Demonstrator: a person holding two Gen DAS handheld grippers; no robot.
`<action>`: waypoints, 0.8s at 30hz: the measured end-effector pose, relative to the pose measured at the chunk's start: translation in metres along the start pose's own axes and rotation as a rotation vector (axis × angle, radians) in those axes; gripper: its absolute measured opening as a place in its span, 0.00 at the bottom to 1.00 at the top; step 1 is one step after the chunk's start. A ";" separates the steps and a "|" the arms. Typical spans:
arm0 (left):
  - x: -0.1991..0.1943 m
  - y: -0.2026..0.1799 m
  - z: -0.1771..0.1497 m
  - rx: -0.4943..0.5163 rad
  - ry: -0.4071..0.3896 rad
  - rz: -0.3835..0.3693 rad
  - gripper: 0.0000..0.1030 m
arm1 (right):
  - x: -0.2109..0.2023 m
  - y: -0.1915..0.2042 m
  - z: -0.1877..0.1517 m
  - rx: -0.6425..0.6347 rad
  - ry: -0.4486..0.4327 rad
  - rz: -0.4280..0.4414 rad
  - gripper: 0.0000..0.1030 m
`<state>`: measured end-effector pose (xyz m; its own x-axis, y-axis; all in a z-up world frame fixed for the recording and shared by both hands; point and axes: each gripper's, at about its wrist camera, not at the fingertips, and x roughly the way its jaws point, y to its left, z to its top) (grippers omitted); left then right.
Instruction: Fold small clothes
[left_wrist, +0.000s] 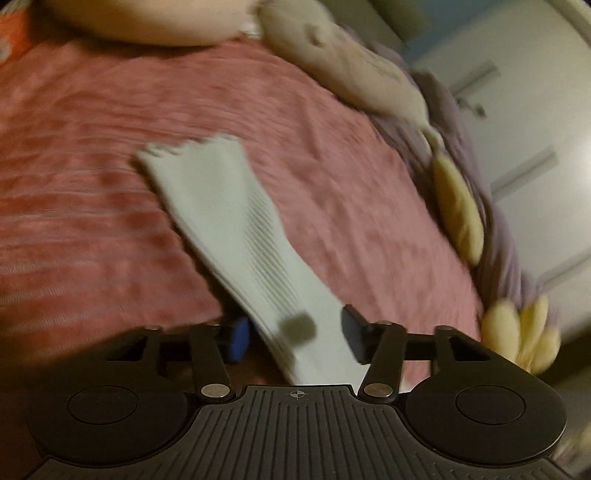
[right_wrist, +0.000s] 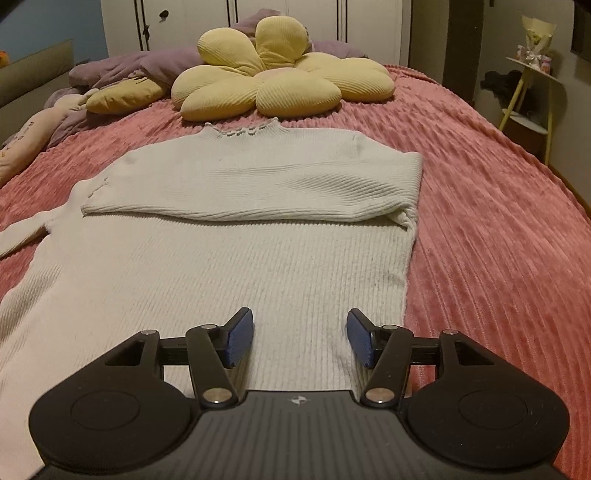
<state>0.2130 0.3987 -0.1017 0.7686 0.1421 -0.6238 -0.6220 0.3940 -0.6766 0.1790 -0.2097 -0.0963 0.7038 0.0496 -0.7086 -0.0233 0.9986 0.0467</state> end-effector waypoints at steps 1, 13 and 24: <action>0.002 0.006 0.004 -0.042 -0.005 -0.009 0.42 | 0.002 0.001 0.000 -0.002 0.001 -0.005 0.57; 0.005 0.025 0.017 -0.135 0.014 -0.054 0.09 | 0.007 0.002 0.002 0.006 0.008 -0.008 0.61; -0.050 -0.186 -0.089 0.514 0.131 -0.421 0.09 | 0.000 -0.011 0.003 0.064 -0.009 0.026 0.61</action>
<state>0.2770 0.2376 0.0203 0.8850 -0.2164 -0.4123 -0.0990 0.7778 -0.6207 0.1810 -0.2202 -0.0944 0.7103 0.0754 -0.6999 0.0035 0.9939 0.1105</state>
